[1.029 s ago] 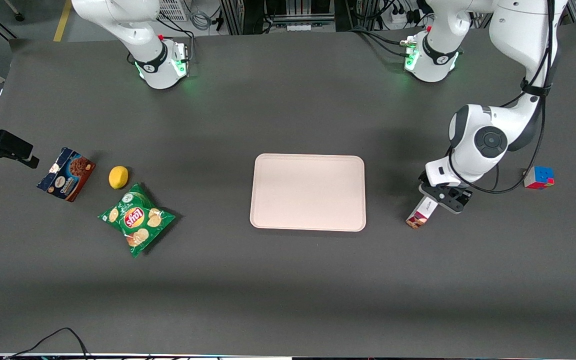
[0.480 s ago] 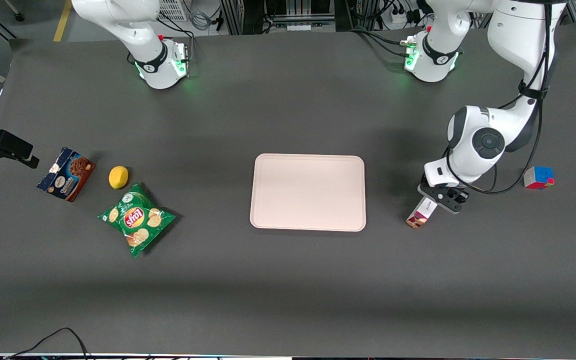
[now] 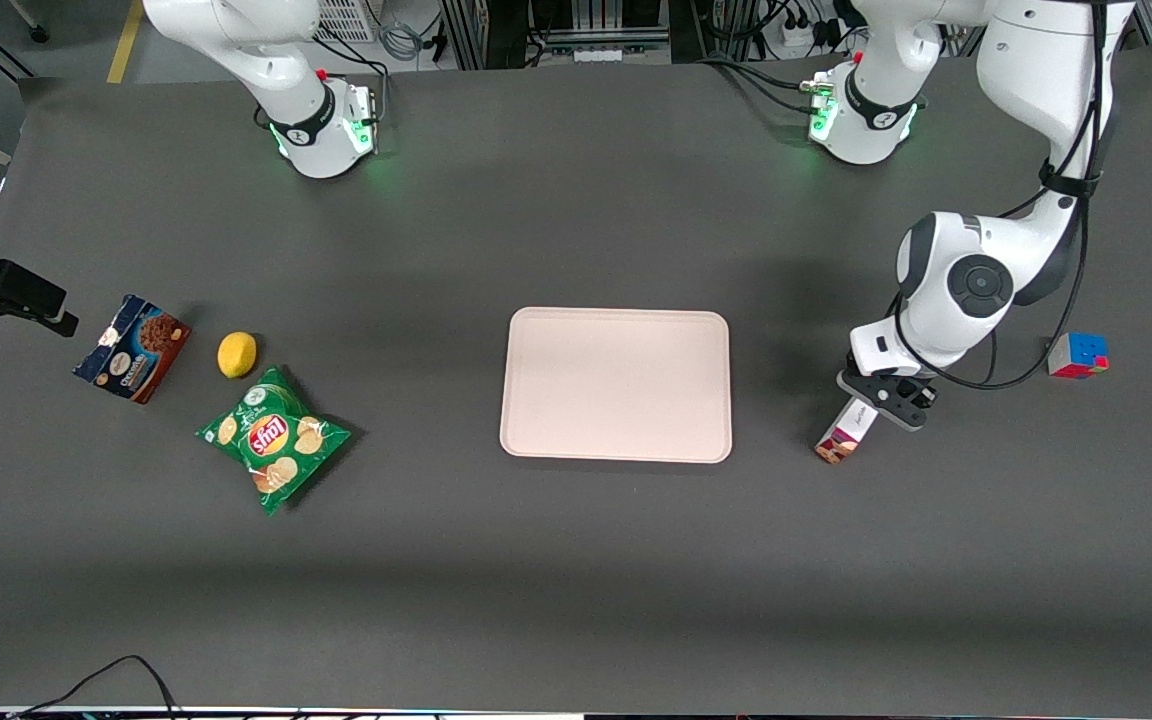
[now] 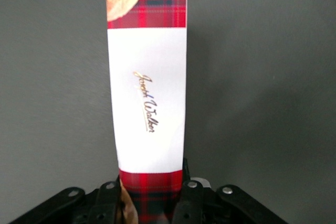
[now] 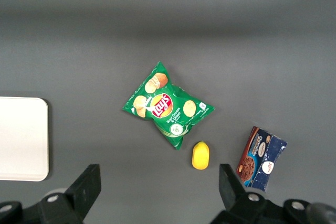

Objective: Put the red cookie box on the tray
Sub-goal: 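Close the left gripper around the middle of the cookie box, then lift the cookie box and carry it over the white tray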

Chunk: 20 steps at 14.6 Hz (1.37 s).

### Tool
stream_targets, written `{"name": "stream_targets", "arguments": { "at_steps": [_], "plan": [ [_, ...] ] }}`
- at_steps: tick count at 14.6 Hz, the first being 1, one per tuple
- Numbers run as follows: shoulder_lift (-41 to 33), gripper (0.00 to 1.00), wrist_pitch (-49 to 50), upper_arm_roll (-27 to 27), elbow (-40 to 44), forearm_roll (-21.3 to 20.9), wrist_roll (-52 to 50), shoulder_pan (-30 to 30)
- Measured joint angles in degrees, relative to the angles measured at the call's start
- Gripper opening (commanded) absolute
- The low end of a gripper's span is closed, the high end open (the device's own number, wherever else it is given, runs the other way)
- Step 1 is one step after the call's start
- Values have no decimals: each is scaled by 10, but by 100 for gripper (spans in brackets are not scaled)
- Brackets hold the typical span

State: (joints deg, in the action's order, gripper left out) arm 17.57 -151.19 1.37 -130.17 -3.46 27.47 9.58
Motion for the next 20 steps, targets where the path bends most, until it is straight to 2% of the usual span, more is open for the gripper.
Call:
{"name": "stream_targets", "arguments": {
  "at_steps": [6, 10, 15, 18, 20],
  "plan": [
    [-101, 0, 311, 3, 161, 0, 0, 0],
    [-147, 0, 430, 9, 240, 6, 0, 0],
    [-143, 0, 455, 14, 259, 61, -20, 0],
    [-140, 0, 455, -10, 259, 81, -144, 10],
    [-139, 0, 455, -59, 259, 82, -283, 18]
  ]
}}
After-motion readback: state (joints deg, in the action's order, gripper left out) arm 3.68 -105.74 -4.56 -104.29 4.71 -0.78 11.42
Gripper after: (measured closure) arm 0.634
